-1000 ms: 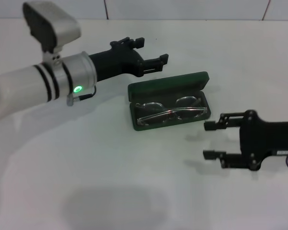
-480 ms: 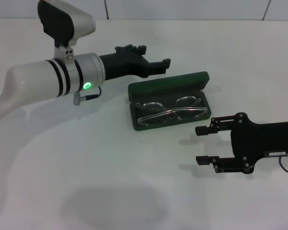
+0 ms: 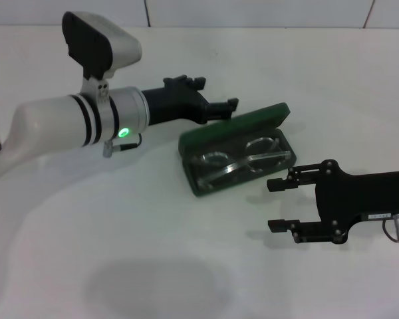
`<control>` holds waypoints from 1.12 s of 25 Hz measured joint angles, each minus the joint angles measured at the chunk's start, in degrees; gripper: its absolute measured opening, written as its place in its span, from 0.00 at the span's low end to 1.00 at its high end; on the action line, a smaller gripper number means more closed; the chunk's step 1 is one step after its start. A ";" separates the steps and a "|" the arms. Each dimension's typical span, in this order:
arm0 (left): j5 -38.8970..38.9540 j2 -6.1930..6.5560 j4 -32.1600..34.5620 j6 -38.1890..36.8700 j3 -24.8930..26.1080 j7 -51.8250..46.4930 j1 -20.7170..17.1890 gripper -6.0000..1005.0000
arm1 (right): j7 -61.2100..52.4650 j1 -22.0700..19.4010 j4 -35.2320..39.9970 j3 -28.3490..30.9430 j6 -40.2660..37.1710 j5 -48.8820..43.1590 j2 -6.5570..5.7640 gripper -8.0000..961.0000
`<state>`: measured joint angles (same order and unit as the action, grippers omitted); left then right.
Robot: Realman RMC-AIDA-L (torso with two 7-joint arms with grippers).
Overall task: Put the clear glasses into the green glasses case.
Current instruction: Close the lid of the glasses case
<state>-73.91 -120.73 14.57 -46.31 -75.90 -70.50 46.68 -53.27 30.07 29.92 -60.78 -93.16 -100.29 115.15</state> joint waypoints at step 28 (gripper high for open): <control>6.40 -0.02 0.14 -13.45 -0.84 5.82 -6.66 0.88 | -4.86 0.02 1.23 0.40 5.71 -4.94 -0.13 0.61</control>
<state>-67.50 -120.76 14.70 -59.76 -76.74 -64.68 40.02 -58.13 30.09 31.15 -60.38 -87.46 -105.23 115.02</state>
